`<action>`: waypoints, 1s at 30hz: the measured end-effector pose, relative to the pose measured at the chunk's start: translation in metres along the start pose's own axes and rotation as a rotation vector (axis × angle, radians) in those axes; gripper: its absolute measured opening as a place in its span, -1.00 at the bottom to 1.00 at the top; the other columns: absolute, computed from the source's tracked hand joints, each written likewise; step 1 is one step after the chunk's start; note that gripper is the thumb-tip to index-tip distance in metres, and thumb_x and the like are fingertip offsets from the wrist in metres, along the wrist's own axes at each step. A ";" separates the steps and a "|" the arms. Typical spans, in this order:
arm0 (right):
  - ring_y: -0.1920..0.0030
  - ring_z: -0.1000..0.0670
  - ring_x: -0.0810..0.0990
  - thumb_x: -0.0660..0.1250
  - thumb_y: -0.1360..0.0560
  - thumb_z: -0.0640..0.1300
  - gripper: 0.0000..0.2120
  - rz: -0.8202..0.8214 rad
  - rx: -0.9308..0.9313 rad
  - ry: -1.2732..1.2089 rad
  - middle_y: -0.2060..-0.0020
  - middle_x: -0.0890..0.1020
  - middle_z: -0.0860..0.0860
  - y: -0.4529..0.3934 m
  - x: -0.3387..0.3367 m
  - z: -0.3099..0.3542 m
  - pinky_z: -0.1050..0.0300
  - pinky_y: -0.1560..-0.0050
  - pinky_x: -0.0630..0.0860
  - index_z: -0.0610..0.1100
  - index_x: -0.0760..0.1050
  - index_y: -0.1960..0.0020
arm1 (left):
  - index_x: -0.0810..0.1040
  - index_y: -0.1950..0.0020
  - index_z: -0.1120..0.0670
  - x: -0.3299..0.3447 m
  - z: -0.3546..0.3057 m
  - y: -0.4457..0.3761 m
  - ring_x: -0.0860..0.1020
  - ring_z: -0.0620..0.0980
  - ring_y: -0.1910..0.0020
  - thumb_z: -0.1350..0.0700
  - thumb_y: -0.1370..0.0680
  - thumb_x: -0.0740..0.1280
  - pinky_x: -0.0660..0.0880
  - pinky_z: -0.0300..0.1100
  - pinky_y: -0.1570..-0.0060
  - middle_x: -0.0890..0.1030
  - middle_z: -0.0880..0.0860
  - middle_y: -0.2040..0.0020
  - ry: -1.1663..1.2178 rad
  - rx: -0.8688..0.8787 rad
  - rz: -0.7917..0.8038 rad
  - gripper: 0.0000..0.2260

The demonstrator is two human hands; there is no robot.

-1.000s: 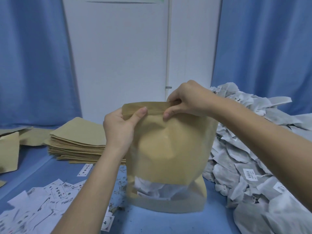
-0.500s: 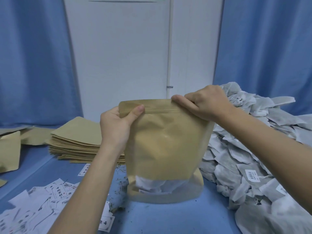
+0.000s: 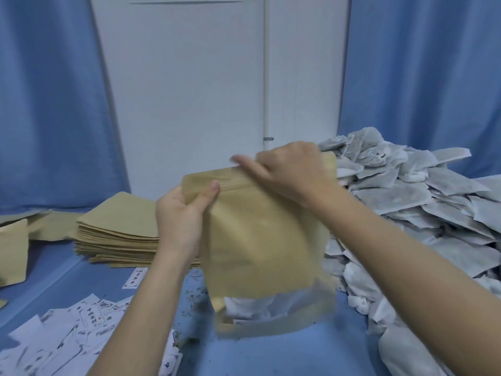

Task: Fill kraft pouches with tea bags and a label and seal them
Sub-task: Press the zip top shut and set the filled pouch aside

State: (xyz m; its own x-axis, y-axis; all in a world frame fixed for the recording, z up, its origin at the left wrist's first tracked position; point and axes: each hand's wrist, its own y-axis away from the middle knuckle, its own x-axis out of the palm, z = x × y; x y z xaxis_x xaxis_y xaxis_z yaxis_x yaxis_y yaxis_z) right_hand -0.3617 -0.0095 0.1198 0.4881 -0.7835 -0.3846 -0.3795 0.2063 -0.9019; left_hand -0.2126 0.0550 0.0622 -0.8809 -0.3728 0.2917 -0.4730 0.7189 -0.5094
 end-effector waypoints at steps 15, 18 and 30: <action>0.15 0.30 0.54 0.30 -0.31 0.33 -0.56 0.172 0.634 -0.868 0.12 0.60 0.17 0.046 0.008 -0.067 0.44 0.15 0.42 0.03 0.47 0.02 | 0.63 0.21 0.06 -0.017 0.001 -0.014 0.63 -0.11 0.27 0.18 -0.43 0.45 0.55 -0.25 0.26 0.69 -0.04 0.26 0.150 -0.052 -0.104 -0.95; -0.07 0.21 0.59 0.51 -0.25 0.16 -0.48 0.588 0.657 -1.197 -0.09 0.63 0.12 0.094 0.028 -0.071 0.36 0.03 0.51 0.09 0.49 -0.16 | 0.60 0.14 0.09 -0.024 0.000 -0.021 0.64 -0.11 0.25 0.19 -0.48 0.41 0.56 -0.25 0.25 0.69 -0.03 0.24 0.300 -0.114 -0.120 -0.98; 0.09 -0.06 0.67 0.51 -0.22 -0.11 -0.48 0.177 1.142 -1.622 0.06 0.68 -0.13 0.118 0.068 -0.030 0.17 0.14 0.61 -0.22 0.52 -0.14 | 0.62 0.01 0.15 -0.056 0.036 -0.010 0.64 -0.01 0.24 0.05 -0.34 0.47 0.51 -0.24 0.36 0.69 0.09 0.13 -0.314 -0.464 0.381 -0.71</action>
State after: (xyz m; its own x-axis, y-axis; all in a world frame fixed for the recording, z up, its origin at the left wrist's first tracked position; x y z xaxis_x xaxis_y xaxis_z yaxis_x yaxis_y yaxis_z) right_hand -0.3968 -0.0560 -0.0073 0.8860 0.3161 0.3391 -0.2291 0.9345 -0.2725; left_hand -0.1590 0.0477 0.0221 -0.9815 -0.1461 -0.1240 -0.1328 0.9851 -0.1096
